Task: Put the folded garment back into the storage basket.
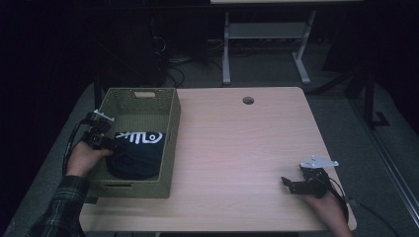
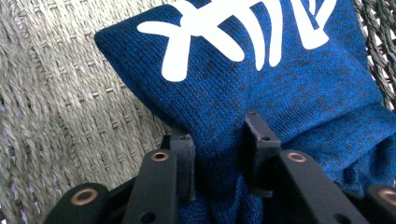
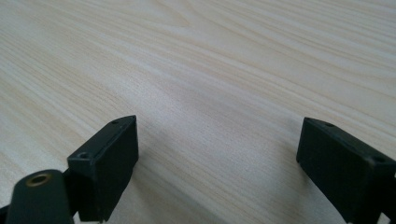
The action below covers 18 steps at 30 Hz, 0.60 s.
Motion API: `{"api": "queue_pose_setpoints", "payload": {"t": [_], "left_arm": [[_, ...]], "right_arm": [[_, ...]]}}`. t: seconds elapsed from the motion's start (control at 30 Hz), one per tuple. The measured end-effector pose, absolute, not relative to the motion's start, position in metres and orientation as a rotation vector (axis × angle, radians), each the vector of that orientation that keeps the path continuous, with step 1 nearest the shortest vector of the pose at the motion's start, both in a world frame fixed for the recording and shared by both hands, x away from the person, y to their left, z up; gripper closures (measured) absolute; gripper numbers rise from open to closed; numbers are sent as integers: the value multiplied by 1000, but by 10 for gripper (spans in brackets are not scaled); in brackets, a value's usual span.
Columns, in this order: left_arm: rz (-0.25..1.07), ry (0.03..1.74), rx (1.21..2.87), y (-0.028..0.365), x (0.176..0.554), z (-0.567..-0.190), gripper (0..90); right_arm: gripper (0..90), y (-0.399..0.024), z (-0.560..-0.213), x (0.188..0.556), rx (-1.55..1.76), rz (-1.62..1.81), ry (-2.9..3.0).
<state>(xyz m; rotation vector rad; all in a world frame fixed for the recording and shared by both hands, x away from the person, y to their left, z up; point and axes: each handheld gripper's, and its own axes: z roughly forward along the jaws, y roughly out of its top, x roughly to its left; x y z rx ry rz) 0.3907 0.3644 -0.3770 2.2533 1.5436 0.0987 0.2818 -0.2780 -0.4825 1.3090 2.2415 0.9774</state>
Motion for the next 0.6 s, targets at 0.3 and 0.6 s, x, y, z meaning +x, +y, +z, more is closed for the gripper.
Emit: {"api": "queue_pose_setpoints", "payload": {"t": [0.3,0.6], "left_arm": [[169,1521,2242,370,388,-360,481],[281,1451,2181,373,378,-341,236]], "right_arm": [[124,-278,-483,282,1308,977,2241],[124,-278,-483,282,1309,977,2241]]}}
